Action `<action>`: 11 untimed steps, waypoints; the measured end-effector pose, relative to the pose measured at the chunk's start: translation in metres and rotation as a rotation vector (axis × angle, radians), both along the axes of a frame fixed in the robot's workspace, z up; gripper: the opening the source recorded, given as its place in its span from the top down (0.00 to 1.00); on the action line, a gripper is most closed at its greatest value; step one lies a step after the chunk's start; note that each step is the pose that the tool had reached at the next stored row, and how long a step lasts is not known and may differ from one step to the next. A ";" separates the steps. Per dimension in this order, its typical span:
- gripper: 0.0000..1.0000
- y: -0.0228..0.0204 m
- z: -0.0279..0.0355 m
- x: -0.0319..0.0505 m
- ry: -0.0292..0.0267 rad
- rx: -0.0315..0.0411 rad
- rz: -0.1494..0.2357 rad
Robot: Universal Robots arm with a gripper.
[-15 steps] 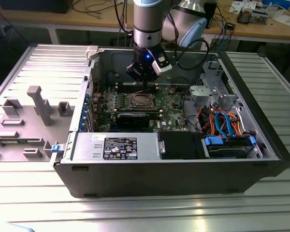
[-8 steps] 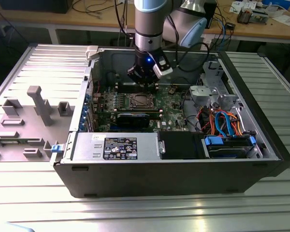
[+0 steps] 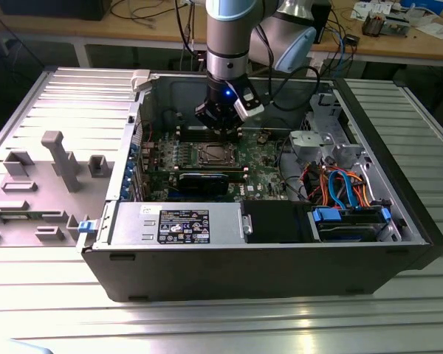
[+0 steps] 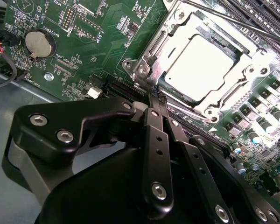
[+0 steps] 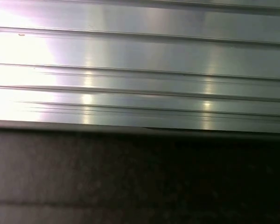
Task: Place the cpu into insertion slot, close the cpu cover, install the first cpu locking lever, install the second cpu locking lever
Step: 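Install the first cpu locking lever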
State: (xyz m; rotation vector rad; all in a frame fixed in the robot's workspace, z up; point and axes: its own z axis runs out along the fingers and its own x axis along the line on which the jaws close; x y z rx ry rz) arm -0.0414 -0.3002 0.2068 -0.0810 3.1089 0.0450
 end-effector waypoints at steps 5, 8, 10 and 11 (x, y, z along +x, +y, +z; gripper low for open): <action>0.89 0.0000 -0.0003 0.0000 0.0000 0.0001 0.000; 0.89 0.0001 -0.0001 0.0000 -0.0002 0.0004 0.000; 0.89 0.0000 0.0000 0.0000 -0.0001 0.0001 0.000; 0.89 0.0000 0.0001 0.0004 0.0002 -0.0001 0.000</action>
